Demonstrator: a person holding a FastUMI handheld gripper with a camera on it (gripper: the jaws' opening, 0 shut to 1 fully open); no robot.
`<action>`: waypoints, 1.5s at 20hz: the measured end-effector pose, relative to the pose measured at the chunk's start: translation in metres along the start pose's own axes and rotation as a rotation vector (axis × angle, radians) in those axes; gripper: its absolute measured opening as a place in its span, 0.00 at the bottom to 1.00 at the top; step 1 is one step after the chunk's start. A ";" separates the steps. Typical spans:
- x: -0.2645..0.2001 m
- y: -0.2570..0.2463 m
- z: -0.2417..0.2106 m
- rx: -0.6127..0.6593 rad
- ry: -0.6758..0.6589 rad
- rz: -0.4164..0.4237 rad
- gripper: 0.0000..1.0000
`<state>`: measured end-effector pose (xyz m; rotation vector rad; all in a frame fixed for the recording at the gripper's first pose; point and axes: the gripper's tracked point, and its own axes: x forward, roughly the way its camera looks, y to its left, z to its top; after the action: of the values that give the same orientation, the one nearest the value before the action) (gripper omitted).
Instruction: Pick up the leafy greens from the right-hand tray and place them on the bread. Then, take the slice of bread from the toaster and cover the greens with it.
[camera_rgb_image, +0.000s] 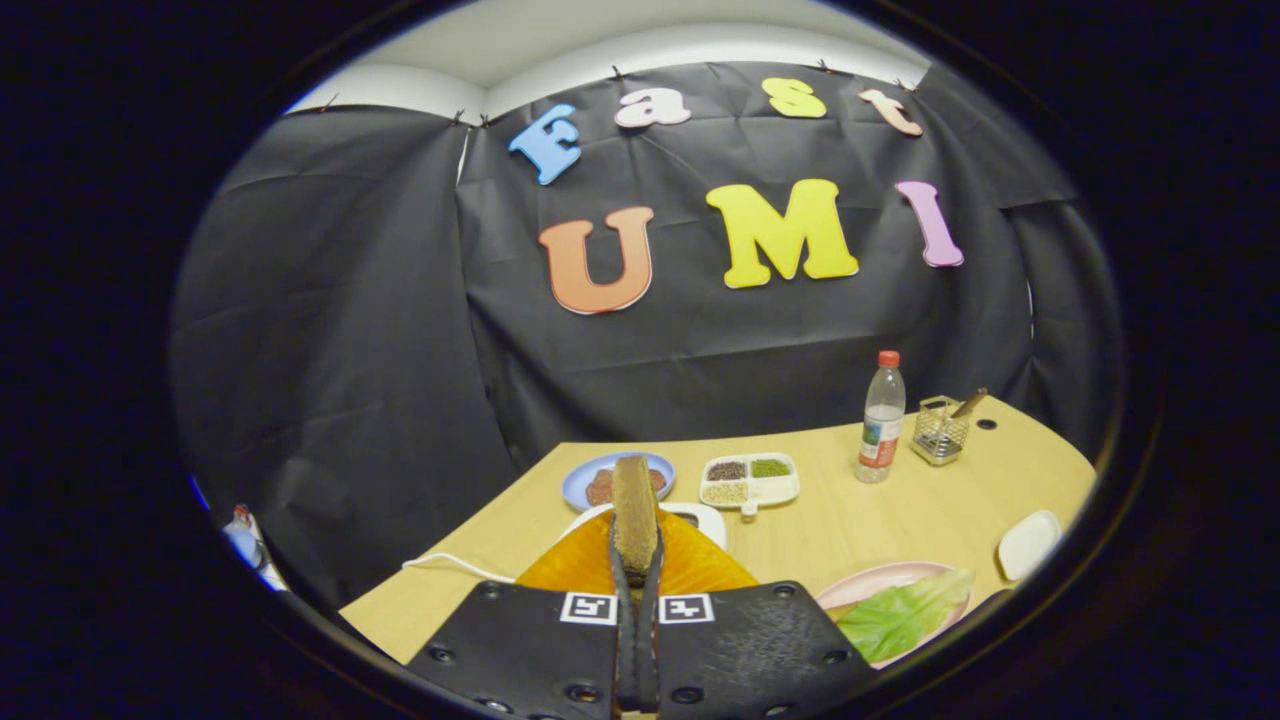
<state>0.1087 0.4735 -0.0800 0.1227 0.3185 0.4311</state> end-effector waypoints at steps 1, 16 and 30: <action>-0.007 0.001 0.008 0.012 -0.016 0.011 0.01; -0.091 -0.093 0.049 0.008 -0.203 -0.081 0.00; -0.058 -0.158 -0.062 0.085 -0.020 -0.161 0.00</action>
<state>0.1000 0.3092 -0.1516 0.1831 0.3246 0.2569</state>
